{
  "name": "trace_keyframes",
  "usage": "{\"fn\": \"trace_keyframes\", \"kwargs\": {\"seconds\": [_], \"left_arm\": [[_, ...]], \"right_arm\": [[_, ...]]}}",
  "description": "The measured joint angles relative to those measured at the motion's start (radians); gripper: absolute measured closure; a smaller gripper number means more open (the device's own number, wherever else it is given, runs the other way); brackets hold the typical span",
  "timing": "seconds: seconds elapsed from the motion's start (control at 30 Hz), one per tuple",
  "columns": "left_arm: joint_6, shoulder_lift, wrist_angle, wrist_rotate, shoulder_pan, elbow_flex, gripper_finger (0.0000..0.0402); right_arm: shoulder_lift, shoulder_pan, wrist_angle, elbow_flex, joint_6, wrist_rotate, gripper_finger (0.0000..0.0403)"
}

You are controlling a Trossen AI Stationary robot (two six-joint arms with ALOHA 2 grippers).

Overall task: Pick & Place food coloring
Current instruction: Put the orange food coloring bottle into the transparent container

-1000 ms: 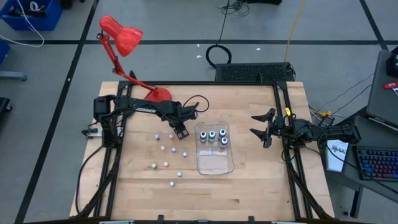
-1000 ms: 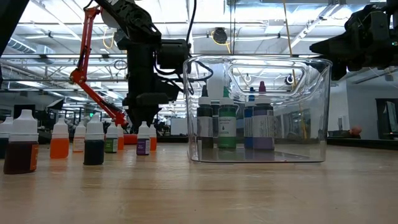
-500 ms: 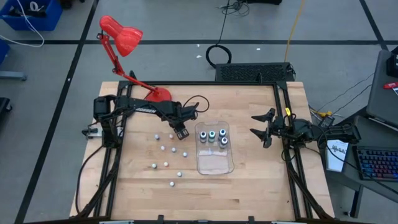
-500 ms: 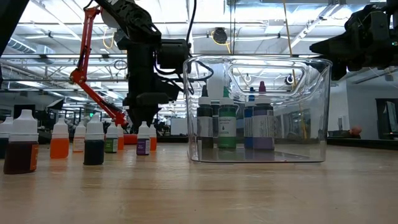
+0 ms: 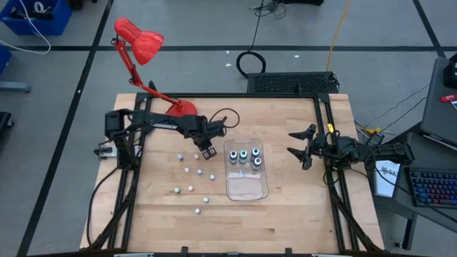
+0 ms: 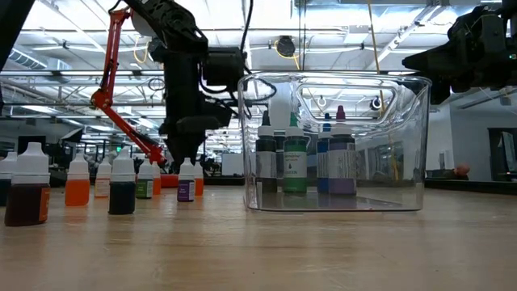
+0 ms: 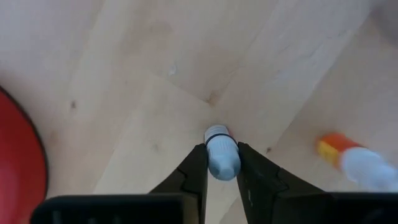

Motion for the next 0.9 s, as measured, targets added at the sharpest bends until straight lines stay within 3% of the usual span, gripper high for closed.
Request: {"fn": "trace_keyframes", "kwargs": {"seconds": [0.3,0.5,0.67,0.8,0.9], "left_arm": [[-0.057,-0.240,0.002,-0.037,-0.095,0.009,0.0338],[-0.033,-0.300,0.000,-0.036,-0.241,0.175,0.0338],[0.058,-0.237,-0.027,-0.055,-0.362,0.407,0.0338],[0.124,-0.107,-0.141,-0.150,-0.426,0.592,0.0338],[0.137,0.017,-0.230,-0.141,-0.424,0.710,0.0338]], "right_arm": [[0.000,0.000,0.000,0.000,0.000,0.000,0.0115],[0.000,0.000,0.000,0.000,0.000,0.000,0.0115],[0.000,0.000,0.000,0.000,0.000,0.000,0.0115],[0.001,0.000,0.001,0.000,0.000,0.000,0.0115],[0.005,0.000,-0.003,0.000,0.000,0.000,0.0115]]}}
